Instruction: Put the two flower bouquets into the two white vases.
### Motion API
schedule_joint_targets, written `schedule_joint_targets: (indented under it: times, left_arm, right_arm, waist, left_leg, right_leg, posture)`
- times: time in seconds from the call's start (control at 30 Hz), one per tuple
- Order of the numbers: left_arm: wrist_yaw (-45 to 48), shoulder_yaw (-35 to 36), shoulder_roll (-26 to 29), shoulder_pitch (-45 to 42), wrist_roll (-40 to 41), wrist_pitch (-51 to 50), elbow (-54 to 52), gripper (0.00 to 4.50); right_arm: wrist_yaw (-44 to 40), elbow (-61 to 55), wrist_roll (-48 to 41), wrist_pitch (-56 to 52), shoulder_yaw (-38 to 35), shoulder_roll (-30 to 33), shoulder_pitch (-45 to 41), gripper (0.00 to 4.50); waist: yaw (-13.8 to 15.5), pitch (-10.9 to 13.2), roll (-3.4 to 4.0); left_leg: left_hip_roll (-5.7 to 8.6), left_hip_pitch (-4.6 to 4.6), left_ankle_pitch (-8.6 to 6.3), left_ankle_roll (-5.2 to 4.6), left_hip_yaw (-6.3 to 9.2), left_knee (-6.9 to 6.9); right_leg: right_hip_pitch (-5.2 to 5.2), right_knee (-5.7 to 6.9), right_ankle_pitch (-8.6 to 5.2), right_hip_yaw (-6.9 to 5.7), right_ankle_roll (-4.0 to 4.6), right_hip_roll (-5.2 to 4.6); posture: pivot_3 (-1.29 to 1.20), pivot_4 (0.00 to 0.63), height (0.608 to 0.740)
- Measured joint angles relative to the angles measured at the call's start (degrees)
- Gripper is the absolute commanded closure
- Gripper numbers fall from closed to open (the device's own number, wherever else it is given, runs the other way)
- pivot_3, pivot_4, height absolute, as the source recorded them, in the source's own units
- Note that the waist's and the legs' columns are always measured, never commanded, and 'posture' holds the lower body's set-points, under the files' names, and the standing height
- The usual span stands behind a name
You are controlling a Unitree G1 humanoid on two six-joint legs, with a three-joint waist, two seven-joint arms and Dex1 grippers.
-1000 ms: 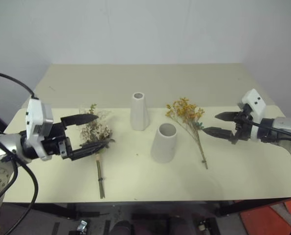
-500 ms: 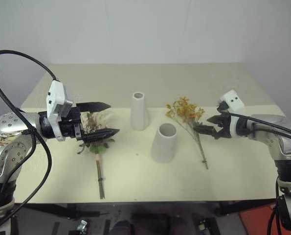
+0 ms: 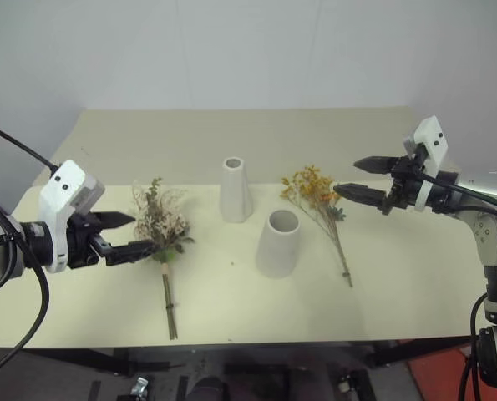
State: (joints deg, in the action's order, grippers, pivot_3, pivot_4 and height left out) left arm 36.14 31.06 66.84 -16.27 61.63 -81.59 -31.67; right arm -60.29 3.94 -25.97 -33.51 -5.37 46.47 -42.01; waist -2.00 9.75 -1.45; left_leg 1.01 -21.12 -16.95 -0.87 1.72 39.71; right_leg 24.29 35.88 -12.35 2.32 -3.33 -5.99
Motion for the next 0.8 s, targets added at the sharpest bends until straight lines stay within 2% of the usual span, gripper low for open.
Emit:
schedule_joint_targets:
  times: [0.13, 0.17, 0.3, 0.37, 0.43, 0.5, 0.6, 0.73, 0.8]
  left_arm:
    - [-5.88, 0.06, 0.71, -2.37, 6.65, -8.78, -1.25, 0.00]
    - [-8.38, -1.36, 2.94, -2.25, 9.39, -10.16, -1.08, 0.00]
    - [-19.01, -5.68, 5.10, -1.79, 19.71, -10.36, 1.74, 0.00]
    - [-29.46, -9.53, 7.71, 1.45, 29.25, -6.19, 4.57, 0.00]
    - [-42.85, -15.83, 13.24, 5.30, 41.33, 2.94, 6.37, 0.00]
    - [-50.99, -20.14, 14.44, 6.14, 47.80, 10.32, 5.73, 0.00]
    - [-59.51, -25.90, 13.01, 5.55, 50.26, 18.00, 3.95, 0.00]
    - [-71.54, -34.62, 5.10, 1.36, 50.87, 24.15, 4.26, 0.00]
    - [-76.13, -36.83, 3.01, -0.48, 50.98, 25.03, 4.88, 0.00]
  right_arm:
    - [-4.91, 2.21, -0.11, 2.44, 0.32, 0.01, -1.00, 0.04]
    - [-6.65, 3.77, -0.07, 3.37, 0.61, 0.02, -2.27, 0.04]
    - [-12.01, 6.48, -0.08, 5.86, 1.51, 0.28, -5.14, 0.04]
    - [-14.45, 7.33, -0.08, 6.73, 2.30, 0.35, -5.65, 0.04]
    - [-16.21, 8.57, 0.04, 7.11, 2.63, 0.53, -6.15, 0.04]
    - [-17.35, 9.28, 0.30, 7.49, 2.92, 0.62, -7.01, 0.04]
    - [-18.89, 10.21, 0.61, 8.10, 3.68, 0.66, -8.03, 0.04]
    - [-19.62, 11.31, 1.05, 8.73, 4.30, 0.31, -9.20, 0.04]
    - [-19.71, 11.32, 1.03, 8.76, 4.32, 0.23, -9.24, 0.04]
  waist:
    - [-0.16, 0.00, 0.00]
    - [-0.27, 0.04, -0.05]
    - [-0.38, 0.06, -0.01]
    - [-0.46, 0.06, -0.01]
    - [-0.39, 0.08, -0.02]
    - [-0.15, 0.14, 0.09]
    - [0.19, 0.16, 0.14]
    - [0.81, 0.20, 0.18]
    - [1.00, 0.21, 0.17]
  left_leg:
    - [0.02, -0.02, 0.00, 0.01, -0.02, 0.00]
    - [0.02, -0.03, 0.01, 0.03, -0.01, 0.00]
    - [0.01, 0.03, 0.02, 0.05, 0.01, -0.08]
    - [-0.02, 0.02, 0.01, 0.06, 0.04, -0.08]
    - [-0.02, -0.01, -0.01, 0.11, 0.09, -0.08]
    - [0.09, -0.04, -0.01, 0.13, 0.08, -0.12]
    - [0.17, -0.04, 0.00, 0.15, 0.04, -0.13]
    - [0.22, -0.06, 0.04, 0.21, 0.04, -0.12]
    - [0.24, -0.06, 0.04, 0.21, 0.03, -0.12]
  right_leg:
    - [0.03, -0.01, 0.00, 0.04, 0.00, -0.02]
    - [0.05, -0.01, 0.01, 0.04, 0.01, -0.02]
    - [0.06, 0.03, 0.00, 0.06, 0.02, -0.04]
    - [0.11, 0.05, 0.01, 0.09, 0.03, -0.08]
    - [0.22, 0.09, 0.01, 0.15, 0.03, -0.27]
    - [0.25, 0.07, 0.01, 0.15, 0.03, -0.41]
    - [0.22, 0.02, 0.01, 0.12, 0.03, -0.38]
    - [0.22, 0.01, 0.02, 0.10, 0.04, -0.28]
    - [0.21, -0.01, 0.02, 0.11, 0.04, -0.27]
  posture:
    - [0.00, 0.150, 0.740]
    - [0.00, 0.150, 0.740]
    - [0.00, 0.150, 0.740]
    - [0.00, 0.150, 0.740]
    - [0.00, 0.150, 0.740]
    - [0.00, 0.150, 0.740]
    - [0.00, 0.150, 0.740]
    - [0.00, 0.150, 0.740]
    - [0.00, 0.150, 0.740]
